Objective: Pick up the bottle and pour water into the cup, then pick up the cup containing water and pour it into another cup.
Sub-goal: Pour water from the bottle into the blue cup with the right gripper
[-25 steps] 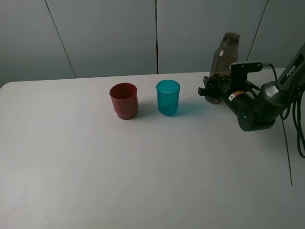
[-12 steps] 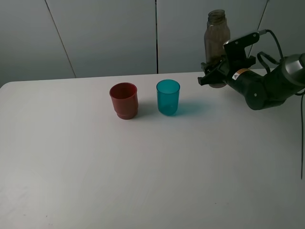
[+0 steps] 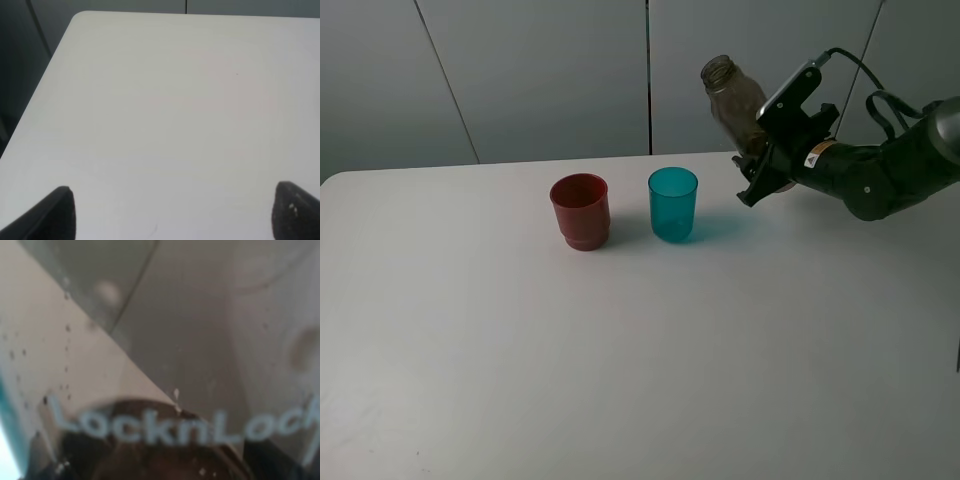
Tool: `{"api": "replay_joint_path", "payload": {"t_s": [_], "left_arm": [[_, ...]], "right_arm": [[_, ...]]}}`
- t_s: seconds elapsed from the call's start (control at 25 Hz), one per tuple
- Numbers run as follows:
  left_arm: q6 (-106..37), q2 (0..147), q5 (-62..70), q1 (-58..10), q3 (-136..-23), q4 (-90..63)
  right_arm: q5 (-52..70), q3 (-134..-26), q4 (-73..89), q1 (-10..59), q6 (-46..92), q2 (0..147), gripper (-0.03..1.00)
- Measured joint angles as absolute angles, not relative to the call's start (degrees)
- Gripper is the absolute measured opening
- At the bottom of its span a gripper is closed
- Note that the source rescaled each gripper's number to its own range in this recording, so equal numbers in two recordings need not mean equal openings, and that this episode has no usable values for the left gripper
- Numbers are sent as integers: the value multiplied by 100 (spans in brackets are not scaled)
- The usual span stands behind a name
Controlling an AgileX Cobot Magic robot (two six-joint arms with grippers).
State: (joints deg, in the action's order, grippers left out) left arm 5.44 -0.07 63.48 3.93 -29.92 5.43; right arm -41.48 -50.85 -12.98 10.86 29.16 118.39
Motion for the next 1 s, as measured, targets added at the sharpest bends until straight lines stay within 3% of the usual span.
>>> {"api": "replay_joint_path", "payload": {"t_s": [1.0], "left_arm": [[544,-7,6348,393,-2992,543]], "right_arm": [[-4018,-5269,-1736,1261,4609,11790,0]]}}
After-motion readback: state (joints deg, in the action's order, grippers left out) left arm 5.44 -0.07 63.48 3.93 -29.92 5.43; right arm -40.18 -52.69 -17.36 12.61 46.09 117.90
